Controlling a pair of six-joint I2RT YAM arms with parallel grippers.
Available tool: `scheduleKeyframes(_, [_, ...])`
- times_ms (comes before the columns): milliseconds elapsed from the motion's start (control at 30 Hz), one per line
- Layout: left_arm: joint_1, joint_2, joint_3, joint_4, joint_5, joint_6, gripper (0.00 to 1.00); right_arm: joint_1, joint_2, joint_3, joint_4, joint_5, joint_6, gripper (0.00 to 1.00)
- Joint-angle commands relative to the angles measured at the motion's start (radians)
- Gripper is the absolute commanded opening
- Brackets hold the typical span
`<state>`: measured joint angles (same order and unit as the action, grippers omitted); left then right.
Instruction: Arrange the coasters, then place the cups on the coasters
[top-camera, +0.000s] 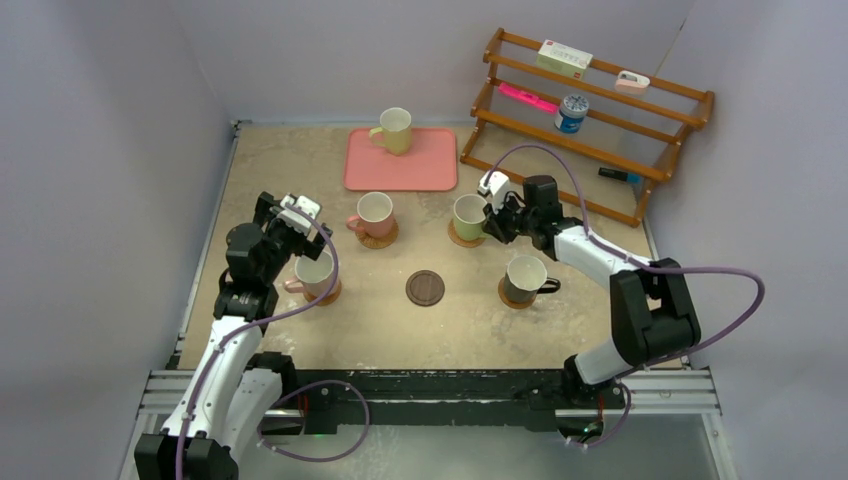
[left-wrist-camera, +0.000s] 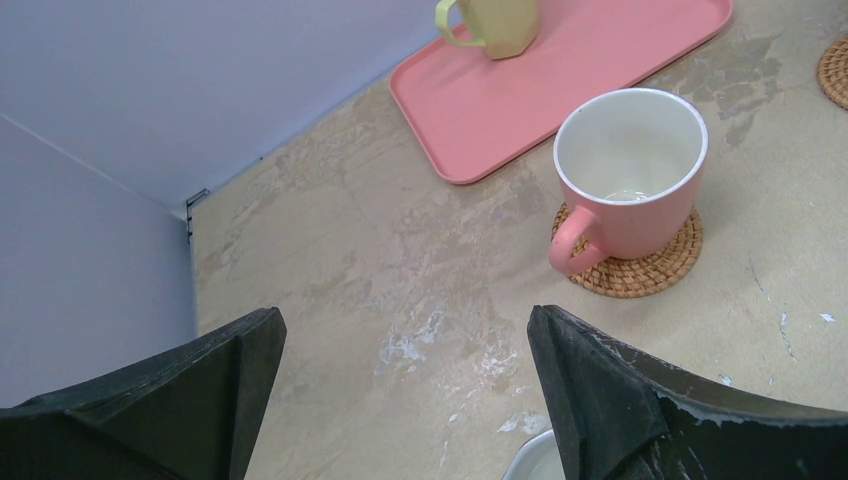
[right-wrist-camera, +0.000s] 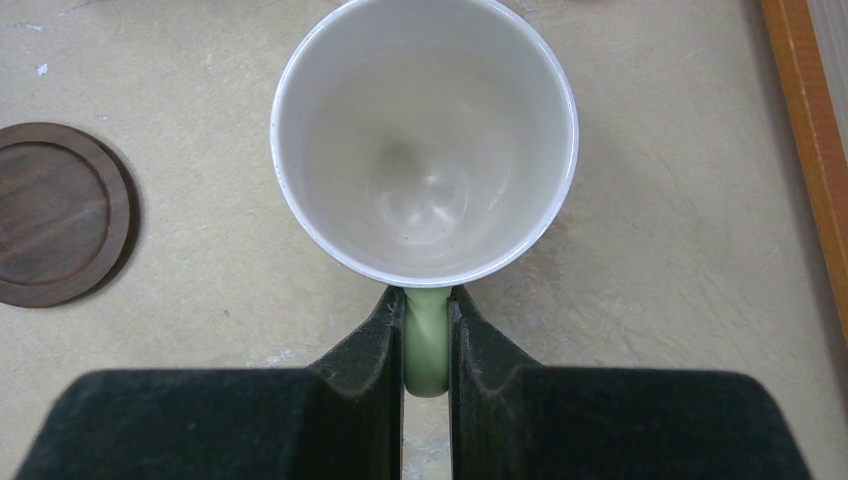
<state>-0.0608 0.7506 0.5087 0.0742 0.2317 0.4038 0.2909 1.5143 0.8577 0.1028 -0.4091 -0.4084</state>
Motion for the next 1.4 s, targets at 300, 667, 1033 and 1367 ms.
scheduleKeyframes(300, [0.006, -0.009, -0.007, 0.038, 0.024, 0.003, 1.0, 0.001, -0.002, 0.036, 0.101, 0.016, -0.007, 0.0])
scheduleKeyframes(667, [0.006, -0.011, -0.006, 0.038, 0.027, 0.003, 1.0, 0.001, 0.002, 0.033, 0.107, 0.021, -0.01, 0.0])
scheduleKeyframes(1033, [0.006, -0.011, -0.007, 0.034, 0.031, 0.002, 1.0, 0.002, 0.005, 0.041, 0.079, -0.013, -0.026, 0.0])
scheduleKeyframes(1367, [0.006, -0.014, -0.007, 0.033, 0.032, 0.003, 1.0, 0.001, -0.004, 0.041, 0.069, -0.025, -0.023, 0.0])
